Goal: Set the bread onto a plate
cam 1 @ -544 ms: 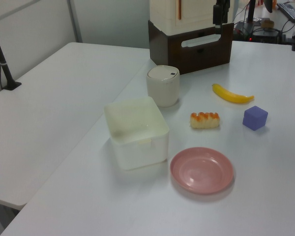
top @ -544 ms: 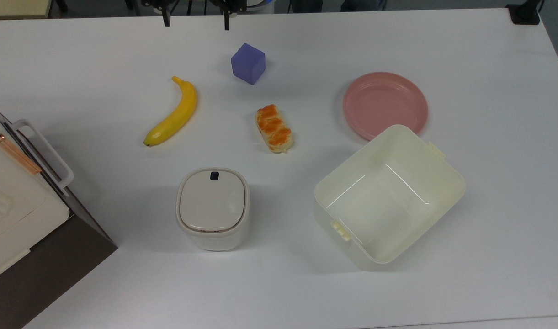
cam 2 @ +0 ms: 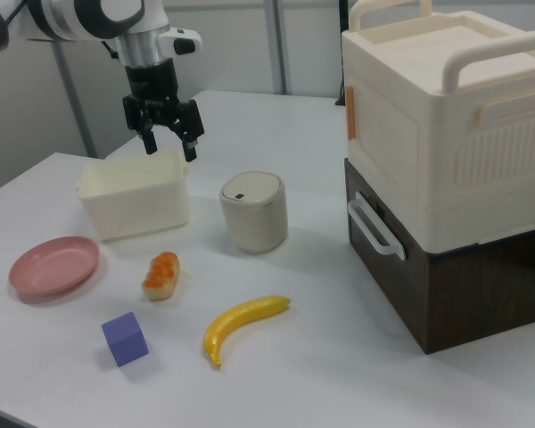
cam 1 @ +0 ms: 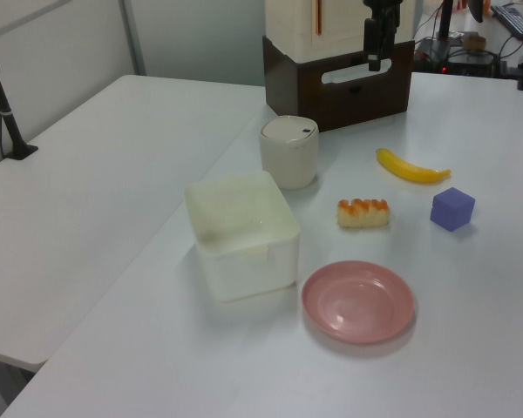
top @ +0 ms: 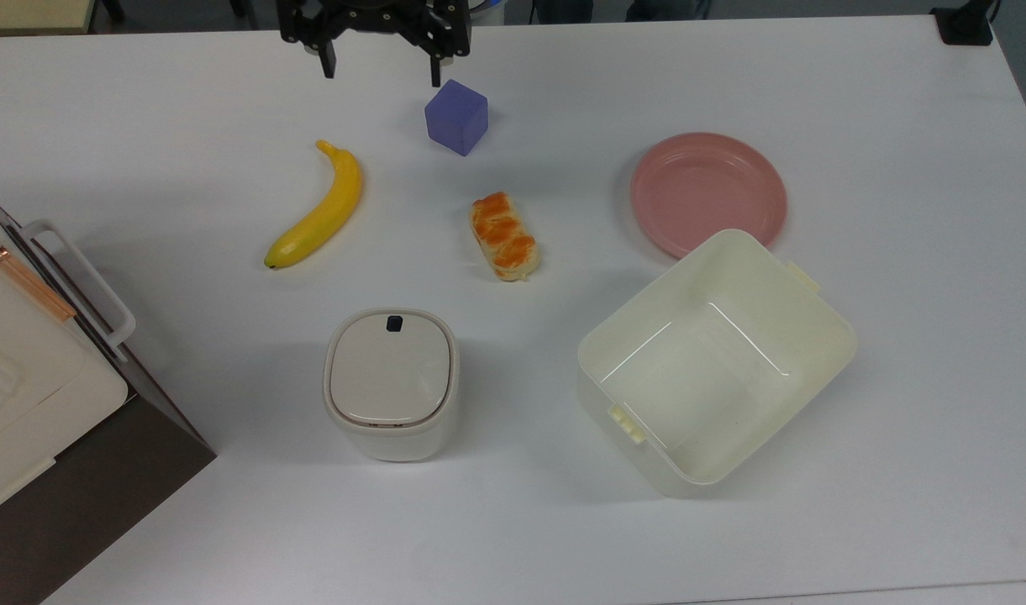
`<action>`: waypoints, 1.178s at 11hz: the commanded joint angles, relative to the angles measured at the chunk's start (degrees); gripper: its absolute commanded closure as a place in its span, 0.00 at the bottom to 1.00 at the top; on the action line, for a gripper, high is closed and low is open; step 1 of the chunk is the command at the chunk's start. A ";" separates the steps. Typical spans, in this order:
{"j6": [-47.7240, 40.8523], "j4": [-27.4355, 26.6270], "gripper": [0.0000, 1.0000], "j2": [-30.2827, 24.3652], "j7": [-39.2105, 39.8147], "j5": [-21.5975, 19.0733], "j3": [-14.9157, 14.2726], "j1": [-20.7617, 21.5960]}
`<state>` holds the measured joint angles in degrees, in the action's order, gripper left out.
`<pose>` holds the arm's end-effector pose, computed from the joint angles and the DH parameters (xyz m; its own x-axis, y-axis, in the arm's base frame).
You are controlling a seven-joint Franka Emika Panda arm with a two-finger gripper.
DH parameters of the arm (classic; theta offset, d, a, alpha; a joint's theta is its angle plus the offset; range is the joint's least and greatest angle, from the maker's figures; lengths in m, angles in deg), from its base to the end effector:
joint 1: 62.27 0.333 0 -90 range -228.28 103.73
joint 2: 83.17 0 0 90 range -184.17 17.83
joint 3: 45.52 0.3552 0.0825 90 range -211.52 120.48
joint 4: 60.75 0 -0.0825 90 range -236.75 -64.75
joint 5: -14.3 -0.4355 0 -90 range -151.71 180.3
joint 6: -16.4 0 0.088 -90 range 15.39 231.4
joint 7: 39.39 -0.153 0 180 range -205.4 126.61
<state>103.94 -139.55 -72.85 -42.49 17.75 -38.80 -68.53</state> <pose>0.6625 -0.0110 0.6023 0.9985 -0.0499 -0.0242 -0.0489 -0.9980 0.0406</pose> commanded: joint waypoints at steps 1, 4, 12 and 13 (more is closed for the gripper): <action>1.22 -0.30 0.00 -0.56 -3.49 -2.66 0.04 0.72; 0.70 -0.13 0.00 -0.73 -2.88 -2.57 -0.39 0.37; 0.79 -1.71 0.00 0.23 -0.24 -3.10 -0.04 -1.48; 0.96 -1.53 0.00 0.06 -0.33 -4.32 -0.22 -1.74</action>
<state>104.03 -140.39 -71.54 -43.42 15.92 -38.74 -70.35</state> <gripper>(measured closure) 0.000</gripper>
